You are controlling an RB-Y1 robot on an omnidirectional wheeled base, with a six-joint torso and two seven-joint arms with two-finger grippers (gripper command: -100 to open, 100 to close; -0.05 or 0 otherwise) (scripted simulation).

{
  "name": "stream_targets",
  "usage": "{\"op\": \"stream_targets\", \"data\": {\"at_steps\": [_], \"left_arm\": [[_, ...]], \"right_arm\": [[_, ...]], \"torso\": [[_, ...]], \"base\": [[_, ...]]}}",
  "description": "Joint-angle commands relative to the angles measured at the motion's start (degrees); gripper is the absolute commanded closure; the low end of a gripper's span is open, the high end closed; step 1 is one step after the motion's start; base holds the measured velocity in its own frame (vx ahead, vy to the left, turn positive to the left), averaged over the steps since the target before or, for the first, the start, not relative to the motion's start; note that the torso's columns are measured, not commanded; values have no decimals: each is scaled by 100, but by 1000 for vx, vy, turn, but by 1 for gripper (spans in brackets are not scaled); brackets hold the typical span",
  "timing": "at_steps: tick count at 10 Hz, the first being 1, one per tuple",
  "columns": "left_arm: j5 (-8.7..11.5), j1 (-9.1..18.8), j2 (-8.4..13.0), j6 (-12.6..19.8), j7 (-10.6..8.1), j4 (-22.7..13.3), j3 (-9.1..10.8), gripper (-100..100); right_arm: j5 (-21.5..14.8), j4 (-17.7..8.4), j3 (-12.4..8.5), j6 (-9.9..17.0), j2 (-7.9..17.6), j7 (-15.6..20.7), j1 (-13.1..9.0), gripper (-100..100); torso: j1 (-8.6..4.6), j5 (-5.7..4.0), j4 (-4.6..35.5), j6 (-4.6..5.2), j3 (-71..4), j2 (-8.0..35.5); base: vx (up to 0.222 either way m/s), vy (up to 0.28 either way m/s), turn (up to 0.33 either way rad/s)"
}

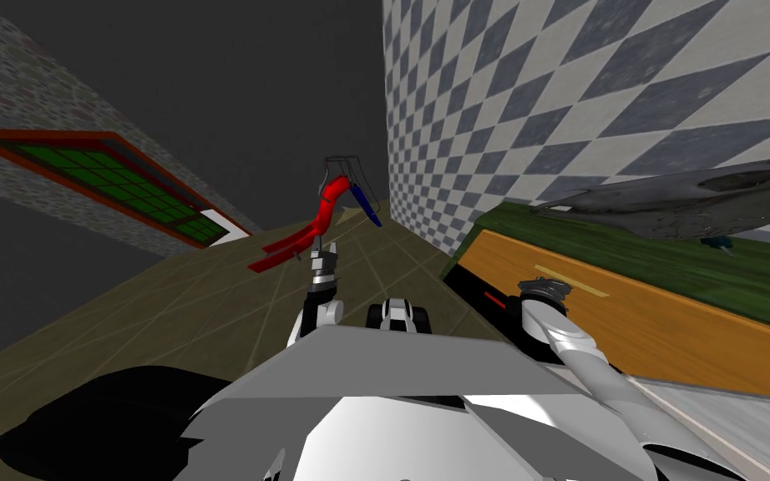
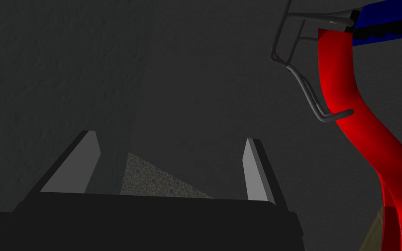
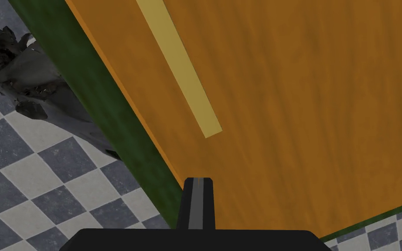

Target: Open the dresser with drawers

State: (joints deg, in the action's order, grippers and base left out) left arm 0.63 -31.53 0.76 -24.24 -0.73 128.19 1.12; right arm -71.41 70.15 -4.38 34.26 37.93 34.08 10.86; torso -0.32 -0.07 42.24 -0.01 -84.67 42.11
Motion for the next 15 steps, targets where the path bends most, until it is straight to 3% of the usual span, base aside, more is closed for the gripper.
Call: {"op": "stream_targets", "data": {"at_steps": [1, 7, 8, 14, 15], "left_arm": [[0, -1, 2, 0, 0, 0, 2, 0], [0, -1, 2, 0, 0, 0, 2, 0], [0, -1, 1, 0, 0, 0, 1, 0], [0, 1, -1, 0, 0, 0, -1, 0], [0, 0, 0, 0, 0, 0, 0, 0]], "right_arm": [[18, -40, -2, -29, 18, -10, -20, -100], [41, -106, -1, -54, 22, -25, -52, -100], [41, -108, -1, -52, 22, -26, -55, 100], [89, -35, -6, -106, 55, 5, -32, 100], [40, 14, 20, -97, 45, -20, 5, -100]], "torso": [[-32, -10, -6, -1, -12, -19], [43, 13, 6, 0, 12, 20], [47, 10, 5, 1, 13, 24], [25, 4, 3, 1, 10, 20], [3, 0, 2, 0, 4, 6]], "base": [[66, -146, 33], [64, -124, 23], [7, -11, -1], [-75, 123, -24], [-84, -25, -40]]}}
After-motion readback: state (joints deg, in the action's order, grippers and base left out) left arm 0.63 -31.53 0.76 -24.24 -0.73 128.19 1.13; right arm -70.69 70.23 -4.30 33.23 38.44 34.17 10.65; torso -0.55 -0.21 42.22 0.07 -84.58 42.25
